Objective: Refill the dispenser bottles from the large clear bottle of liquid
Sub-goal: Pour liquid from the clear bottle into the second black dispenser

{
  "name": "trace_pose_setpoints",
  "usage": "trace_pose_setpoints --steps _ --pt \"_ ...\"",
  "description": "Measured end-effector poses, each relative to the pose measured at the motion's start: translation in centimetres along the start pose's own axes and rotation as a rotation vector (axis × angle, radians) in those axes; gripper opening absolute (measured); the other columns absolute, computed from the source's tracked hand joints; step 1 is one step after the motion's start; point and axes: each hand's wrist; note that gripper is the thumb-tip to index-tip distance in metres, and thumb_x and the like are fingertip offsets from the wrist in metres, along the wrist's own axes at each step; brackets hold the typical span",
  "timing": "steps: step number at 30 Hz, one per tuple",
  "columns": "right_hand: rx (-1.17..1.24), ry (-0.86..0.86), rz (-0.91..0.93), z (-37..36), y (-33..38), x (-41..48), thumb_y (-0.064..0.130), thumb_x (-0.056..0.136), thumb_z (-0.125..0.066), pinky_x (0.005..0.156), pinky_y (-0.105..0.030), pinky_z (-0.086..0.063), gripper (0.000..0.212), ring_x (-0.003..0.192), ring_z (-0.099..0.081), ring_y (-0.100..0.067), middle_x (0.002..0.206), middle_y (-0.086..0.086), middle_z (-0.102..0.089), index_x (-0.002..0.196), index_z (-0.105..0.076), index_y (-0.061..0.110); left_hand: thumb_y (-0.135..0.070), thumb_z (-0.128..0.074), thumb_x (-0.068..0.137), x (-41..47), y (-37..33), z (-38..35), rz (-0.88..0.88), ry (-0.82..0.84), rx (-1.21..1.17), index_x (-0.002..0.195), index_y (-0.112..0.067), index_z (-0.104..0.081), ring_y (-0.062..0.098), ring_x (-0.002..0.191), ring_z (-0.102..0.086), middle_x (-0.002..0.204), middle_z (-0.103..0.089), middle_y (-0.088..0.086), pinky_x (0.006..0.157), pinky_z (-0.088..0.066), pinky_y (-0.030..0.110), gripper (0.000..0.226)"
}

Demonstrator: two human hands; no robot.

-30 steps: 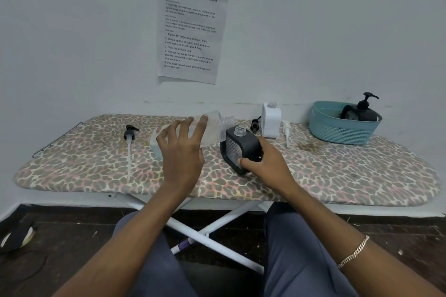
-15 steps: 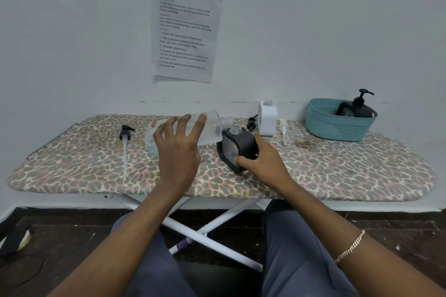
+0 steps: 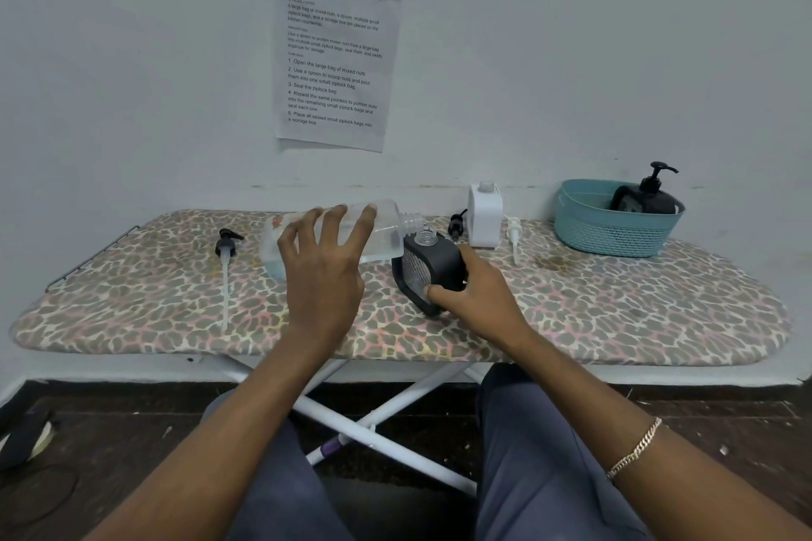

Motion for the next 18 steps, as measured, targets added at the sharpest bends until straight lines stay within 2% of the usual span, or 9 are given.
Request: trace_pose_setpoints --steps 18 --pt "0.01 0.001 0.008 0.14 0.19 -0.09 0.022 0.087 -0.08 0.065 -0.003 -0.044 0.041 0.082 -0.058 0.021 0.098 0.021 -0.064 0.12 -0.056 0.026 0.011 -0.059 0.072 0.31 -0.21 0.67 -0.028 -0.025 0.054 0.146 -0.025 -0.056 0.041 0.133 -0.05 0.141 -0.059 0.012 0.107 -0.032 0.055 0.083"
Point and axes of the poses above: each hand's wrist, its own x-axis towards the middle knuckle, its own z-axis out of the back of the hand, y = z × x
